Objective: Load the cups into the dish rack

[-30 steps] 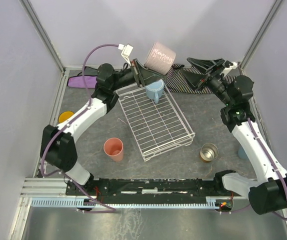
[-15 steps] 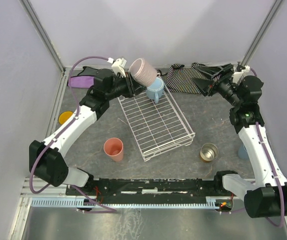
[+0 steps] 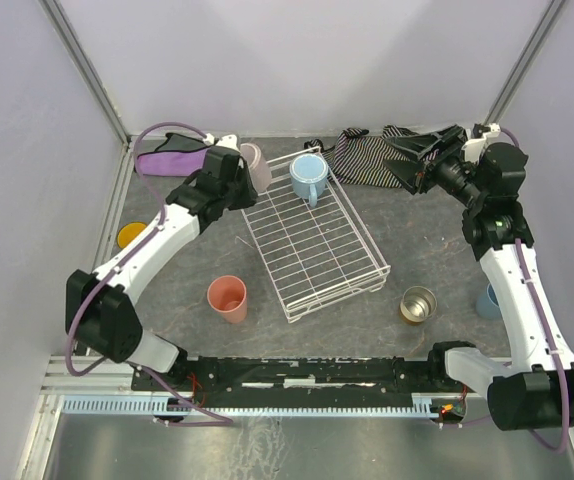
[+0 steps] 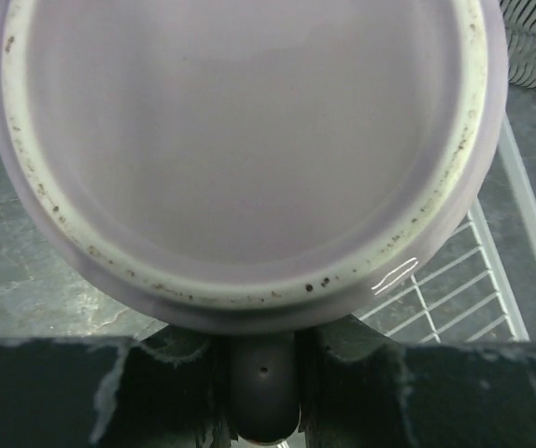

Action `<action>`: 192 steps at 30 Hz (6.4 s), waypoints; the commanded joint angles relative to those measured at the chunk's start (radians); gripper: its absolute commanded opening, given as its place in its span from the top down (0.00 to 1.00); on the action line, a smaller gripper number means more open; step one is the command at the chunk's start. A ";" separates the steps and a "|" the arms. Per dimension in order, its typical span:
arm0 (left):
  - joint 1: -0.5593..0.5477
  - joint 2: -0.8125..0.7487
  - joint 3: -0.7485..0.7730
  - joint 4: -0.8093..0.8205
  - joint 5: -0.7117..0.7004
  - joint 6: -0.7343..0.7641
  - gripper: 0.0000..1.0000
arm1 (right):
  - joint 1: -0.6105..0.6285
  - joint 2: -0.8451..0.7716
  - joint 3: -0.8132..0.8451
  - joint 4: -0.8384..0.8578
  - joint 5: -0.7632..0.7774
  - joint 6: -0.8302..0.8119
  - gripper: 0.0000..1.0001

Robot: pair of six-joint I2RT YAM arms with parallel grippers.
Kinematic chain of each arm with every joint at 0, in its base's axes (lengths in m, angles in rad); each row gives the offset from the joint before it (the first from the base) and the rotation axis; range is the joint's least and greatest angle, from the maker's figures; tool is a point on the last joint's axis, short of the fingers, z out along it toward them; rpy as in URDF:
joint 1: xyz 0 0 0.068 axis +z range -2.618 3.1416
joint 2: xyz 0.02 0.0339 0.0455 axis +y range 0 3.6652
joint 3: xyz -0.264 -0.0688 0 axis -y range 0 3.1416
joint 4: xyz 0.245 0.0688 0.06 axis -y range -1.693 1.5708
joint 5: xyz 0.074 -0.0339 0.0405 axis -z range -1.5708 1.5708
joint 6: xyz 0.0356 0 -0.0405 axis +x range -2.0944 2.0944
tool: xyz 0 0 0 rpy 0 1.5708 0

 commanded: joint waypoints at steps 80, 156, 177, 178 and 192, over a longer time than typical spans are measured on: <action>-0.065 0.458 0.119 0.300 -0.220 0.141 0.77 | -0.050 0.038 0.053 0.023 -0.045 -0.024 0.36; 0.585 0.023 -0.038 -0.273 -0.157 0.278 0.42 | 0.086 0.156 0.078 0.151 -0.238 -0.107 0.35; 0.659 0.196 -0.057 -0.196 -0.048 0.366 0.46 | 0.085 0.210 0.097 0.192 -0.242 -0.092 0.35; 0.659 0.204 -0.063 -0.183 -0.057 0.362 0.46 | 0.085 0.211 0.098 0.192 -0.240 -0.092 0.35; 0.659 0.259 -0.123 -0.104 -0.073 0.326 0.78 | 0.076 0.217 0.116 0.162 -0.240 -0.123 0.35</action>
